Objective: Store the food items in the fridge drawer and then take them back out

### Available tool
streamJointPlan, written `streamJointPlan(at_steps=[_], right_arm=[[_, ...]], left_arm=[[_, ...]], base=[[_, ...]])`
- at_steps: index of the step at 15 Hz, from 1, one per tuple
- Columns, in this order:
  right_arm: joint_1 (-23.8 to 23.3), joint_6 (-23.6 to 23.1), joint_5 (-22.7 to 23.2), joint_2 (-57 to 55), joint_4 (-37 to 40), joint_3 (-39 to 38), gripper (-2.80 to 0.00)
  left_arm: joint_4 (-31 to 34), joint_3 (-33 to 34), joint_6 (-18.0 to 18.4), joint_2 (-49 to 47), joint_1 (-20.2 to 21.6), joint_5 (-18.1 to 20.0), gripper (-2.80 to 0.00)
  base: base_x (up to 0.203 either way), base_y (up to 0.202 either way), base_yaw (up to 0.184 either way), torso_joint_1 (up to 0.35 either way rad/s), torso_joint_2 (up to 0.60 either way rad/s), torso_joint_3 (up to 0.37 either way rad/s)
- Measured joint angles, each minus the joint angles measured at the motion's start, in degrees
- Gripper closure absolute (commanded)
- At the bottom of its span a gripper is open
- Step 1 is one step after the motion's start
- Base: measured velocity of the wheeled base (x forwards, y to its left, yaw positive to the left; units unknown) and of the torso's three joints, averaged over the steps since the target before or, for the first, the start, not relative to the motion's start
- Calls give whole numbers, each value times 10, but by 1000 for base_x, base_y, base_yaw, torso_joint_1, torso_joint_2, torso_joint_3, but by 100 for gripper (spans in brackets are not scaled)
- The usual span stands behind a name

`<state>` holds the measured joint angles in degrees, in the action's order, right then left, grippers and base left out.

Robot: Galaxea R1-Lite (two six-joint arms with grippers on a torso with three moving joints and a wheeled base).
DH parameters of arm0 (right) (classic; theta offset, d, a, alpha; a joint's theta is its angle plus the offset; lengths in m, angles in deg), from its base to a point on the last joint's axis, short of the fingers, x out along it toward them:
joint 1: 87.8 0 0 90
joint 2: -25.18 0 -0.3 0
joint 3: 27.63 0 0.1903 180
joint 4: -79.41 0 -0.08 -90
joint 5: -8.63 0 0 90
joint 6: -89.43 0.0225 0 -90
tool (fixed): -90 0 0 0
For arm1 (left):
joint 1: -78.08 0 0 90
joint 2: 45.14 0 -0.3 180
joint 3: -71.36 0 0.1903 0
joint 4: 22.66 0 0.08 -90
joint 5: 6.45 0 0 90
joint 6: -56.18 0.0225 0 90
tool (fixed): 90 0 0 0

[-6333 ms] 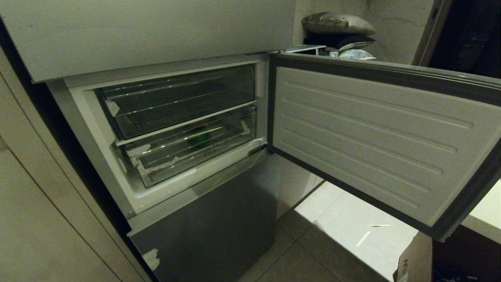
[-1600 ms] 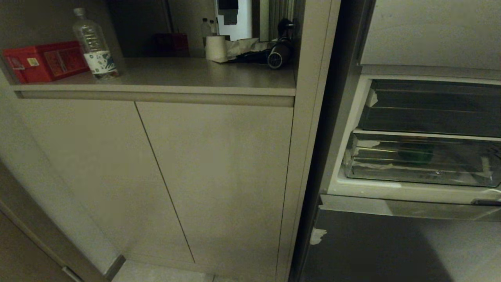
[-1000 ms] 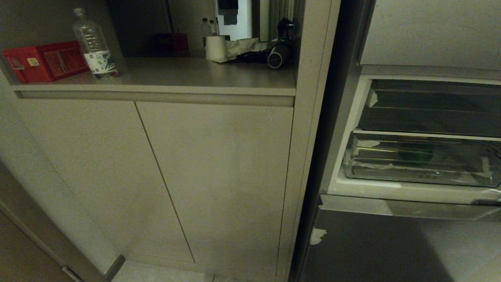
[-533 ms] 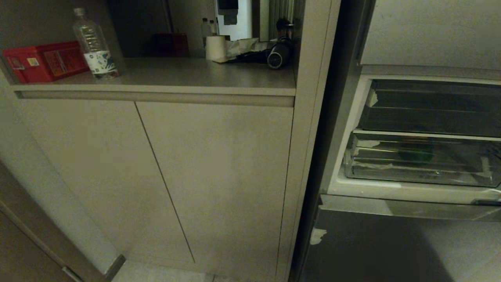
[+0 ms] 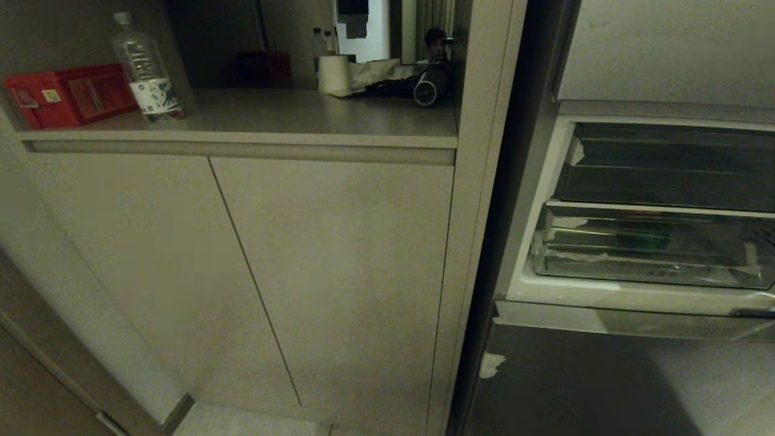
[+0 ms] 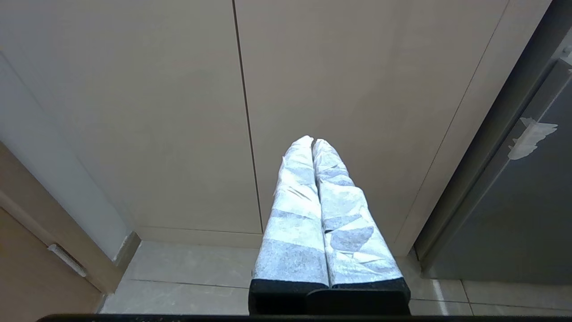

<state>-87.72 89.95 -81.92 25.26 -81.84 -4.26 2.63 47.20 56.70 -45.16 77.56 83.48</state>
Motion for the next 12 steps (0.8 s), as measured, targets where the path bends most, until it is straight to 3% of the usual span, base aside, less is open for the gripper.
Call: streamJointPlan(at_steps=[3,6,7,12], right_arm=[[0,-1,3,0,1,0,0],[0,26,29,-41,7,54,0],[0,40,42,-79,7,80,-280],[3,85,107,-382,-70,180,-280]], left_arm=[[0,0,0,0,0,0,0],[0,0,0,0,0,0,0],[0,0,0,0,0,0,0],[0,0,0,0,0,0,0]], base=[[0,0,0,0,0,0],[0,0,0,0,0,0],[0,0,0,0,0,0],[0,0,0,0,0,0]])
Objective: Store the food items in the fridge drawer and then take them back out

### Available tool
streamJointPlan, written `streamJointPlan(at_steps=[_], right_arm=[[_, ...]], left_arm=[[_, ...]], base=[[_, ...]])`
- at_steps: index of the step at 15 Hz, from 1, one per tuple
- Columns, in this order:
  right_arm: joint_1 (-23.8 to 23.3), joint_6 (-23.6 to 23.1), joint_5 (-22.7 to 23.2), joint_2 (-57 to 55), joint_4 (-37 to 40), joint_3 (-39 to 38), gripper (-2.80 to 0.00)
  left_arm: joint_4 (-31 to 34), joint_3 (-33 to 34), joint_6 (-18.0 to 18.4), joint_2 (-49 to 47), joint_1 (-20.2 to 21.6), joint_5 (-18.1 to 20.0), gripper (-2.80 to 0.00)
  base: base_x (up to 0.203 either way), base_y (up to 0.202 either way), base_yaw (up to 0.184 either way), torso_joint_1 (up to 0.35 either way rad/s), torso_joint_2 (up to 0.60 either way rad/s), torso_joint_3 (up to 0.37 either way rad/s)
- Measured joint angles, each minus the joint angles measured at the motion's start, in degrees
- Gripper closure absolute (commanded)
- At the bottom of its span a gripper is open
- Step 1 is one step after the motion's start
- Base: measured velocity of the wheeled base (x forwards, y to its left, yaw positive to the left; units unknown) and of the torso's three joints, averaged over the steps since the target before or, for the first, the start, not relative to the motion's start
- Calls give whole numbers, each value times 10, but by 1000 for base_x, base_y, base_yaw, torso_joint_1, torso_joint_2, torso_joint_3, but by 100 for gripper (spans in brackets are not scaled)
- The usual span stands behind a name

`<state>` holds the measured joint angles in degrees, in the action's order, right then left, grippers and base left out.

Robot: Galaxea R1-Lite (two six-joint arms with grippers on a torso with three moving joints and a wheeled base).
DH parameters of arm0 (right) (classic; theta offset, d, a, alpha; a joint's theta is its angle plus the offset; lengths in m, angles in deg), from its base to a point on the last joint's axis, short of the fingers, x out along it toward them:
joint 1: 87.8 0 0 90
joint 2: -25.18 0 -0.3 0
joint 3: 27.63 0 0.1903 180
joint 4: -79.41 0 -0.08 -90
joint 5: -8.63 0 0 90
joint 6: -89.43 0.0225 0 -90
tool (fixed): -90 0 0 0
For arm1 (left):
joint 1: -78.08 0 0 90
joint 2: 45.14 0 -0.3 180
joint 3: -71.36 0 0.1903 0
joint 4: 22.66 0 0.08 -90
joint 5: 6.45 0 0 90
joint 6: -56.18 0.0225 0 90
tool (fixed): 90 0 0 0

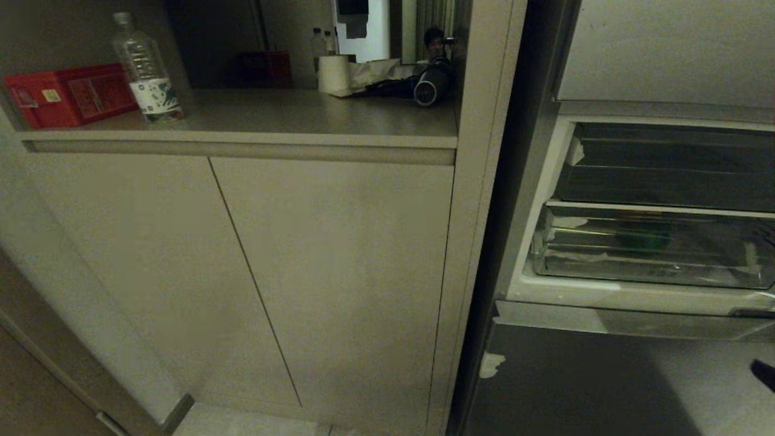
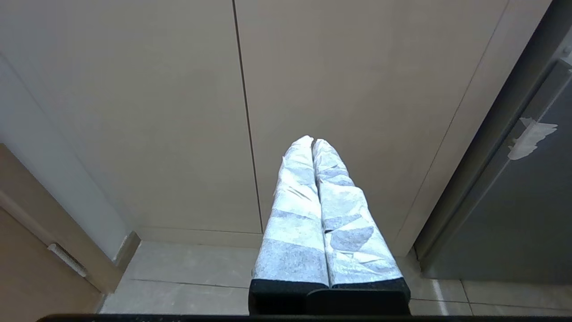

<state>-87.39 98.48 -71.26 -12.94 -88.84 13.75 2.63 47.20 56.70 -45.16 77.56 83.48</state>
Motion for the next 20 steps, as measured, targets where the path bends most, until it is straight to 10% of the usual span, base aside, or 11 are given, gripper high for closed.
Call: streamJointPlan(at_steps=[11,20], right_arm=[[4,-19,-14,-544,-534,30,-280],[29,-41,-26,-679,-678,59,-280]], left_arm=[[0,0,0,0,0,0,0],[0,0,0,0,0,0,0]], base=[[0,0,0,0,0,0],[0,0,0,0,0,0]])
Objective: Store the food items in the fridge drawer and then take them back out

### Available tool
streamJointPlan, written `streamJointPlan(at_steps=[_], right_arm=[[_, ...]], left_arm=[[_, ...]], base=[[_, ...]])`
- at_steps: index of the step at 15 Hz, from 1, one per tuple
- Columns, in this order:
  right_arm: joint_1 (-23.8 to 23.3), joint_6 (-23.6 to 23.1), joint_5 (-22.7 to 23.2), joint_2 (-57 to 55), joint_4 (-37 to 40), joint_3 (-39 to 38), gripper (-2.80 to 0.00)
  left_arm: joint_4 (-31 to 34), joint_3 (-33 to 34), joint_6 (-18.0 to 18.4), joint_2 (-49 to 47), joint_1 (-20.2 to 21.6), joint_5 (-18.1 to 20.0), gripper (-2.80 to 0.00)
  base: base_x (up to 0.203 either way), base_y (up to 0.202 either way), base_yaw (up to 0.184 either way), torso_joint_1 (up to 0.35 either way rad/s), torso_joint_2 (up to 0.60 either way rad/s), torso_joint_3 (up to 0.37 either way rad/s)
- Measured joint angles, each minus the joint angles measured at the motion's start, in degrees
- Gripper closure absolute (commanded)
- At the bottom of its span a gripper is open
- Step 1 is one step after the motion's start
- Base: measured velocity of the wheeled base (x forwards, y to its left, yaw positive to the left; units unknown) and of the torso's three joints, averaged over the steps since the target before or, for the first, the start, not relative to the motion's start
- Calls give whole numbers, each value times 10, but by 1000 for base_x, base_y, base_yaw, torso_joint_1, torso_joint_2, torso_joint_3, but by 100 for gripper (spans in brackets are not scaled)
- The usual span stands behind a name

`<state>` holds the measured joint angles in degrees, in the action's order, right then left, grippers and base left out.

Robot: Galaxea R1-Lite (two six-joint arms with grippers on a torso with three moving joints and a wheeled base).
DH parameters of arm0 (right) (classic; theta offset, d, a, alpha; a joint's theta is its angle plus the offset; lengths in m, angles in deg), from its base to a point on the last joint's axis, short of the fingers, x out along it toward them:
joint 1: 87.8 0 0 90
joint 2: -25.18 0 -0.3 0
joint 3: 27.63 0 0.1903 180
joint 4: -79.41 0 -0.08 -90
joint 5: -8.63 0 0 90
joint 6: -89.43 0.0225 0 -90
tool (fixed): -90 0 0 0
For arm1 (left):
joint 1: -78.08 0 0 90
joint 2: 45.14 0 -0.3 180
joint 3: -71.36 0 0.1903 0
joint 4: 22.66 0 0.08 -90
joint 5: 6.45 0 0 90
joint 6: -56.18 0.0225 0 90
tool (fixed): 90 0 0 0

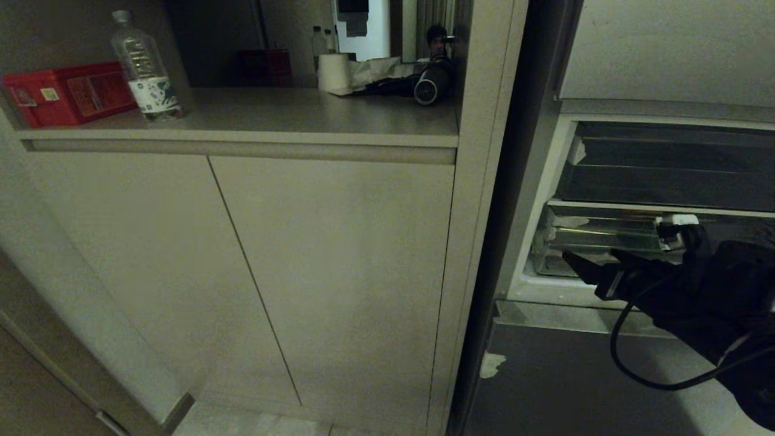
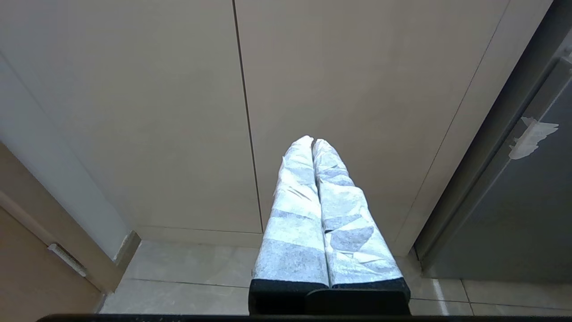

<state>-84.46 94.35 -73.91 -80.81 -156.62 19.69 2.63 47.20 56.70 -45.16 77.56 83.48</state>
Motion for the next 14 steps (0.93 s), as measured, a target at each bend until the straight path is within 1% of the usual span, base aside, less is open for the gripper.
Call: streamJointPlan(at_steps=[2,6,8,11,14], right_arm=[[8,-28,-6,-19,-21,7,-280],[35,-52,-73,-71,-76,45,-280],[45,-55,-104,-87,-78,57,-280],[50,-55,-114,-97,-78,64,-280],[53,-53,-136,-104,-78,82,-280]], left_arm=[[0,0,0,0,0,0,0],[0,0,0,0,0,0,0],[0,0,0,0,0,0,0],[0,0,0,0,0,0,0],[0,0,0,0,0,0,0]], base=[[0,0,0,0,0,0],[0,0,0,0,0,0],[0,0,0,0,0,0],[0,0,0,0,0,0],[0,0,0,0,0,0]])
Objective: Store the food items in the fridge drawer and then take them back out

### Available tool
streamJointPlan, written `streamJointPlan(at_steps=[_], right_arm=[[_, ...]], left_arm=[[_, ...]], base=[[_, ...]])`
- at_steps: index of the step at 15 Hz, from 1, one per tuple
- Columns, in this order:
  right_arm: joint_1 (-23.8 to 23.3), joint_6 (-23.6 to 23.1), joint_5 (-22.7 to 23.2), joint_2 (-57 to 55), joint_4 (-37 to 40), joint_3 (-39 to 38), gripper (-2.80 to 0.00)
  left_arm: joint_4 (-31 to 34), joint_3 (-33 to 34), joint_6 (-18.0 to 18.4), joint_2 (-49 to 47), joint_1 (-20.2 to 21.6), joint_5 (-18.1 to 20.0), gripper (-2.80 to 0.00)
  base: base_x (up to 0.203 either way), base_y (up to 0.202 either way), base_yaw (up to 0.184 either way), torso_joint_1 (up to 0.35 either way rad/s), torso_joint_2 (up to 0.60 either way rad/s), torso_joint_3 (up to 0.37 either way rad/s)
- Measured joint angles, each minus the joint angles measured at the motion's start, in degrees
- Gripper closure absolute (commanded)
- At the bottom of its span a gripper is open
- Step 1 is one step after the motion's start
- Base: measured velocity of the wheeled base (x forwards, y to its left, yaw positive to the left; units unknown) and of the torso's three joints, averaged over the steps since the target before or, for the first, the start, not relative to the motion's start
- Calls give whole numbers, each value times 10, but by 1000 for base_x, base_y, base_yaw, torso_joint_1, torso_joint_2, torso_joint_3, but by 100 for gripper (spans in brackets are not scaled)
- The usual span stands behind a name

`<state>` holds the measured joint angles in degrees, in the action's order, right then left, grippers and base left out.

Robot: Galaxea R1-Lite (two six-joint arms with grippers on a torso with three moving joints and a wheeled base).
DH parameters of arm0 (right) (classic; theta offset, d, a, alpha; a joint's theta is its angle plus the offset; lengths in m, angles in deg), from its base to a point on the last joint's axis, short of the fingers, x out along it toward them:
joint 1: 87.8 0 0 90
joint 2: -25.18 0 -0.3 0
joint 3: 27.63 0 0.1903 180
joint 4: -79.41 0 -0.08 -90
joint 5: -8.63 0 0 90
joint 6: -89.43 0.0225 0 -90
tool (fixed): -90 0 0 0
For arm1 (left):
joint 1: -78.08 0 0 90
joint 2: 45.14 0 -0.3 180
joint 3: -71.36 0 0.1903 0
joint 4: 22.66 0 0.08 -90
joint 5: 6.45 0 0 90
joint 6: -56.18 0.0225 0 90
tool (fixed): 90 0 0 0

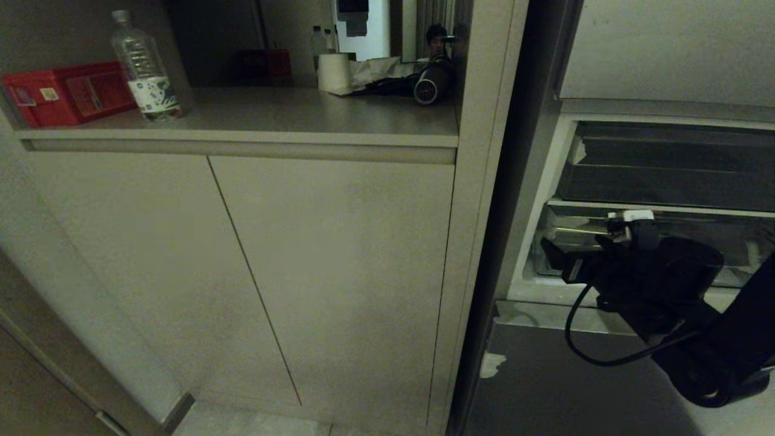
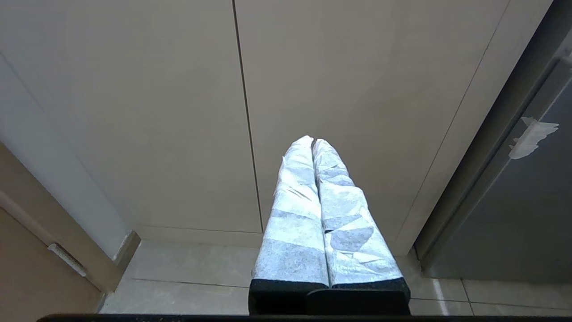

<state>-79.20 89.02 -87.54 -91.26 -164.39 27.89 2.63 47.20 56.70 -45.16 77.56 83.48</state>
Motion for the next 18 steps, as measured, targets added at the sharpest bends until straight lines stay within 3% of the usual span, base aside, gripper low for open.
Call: streamJointPlan(at_steps=[17,18], right_arm=[[1,44,-14,-47,-2,63,-280],[1,43,-14,-48,-1,67,0]], left_arm=[[0,0,0,0,0,0,0],[0,0,0,0,0,0,0]], base=[[0,0,0,0,0,0],[0,0,0,0,0,0]])
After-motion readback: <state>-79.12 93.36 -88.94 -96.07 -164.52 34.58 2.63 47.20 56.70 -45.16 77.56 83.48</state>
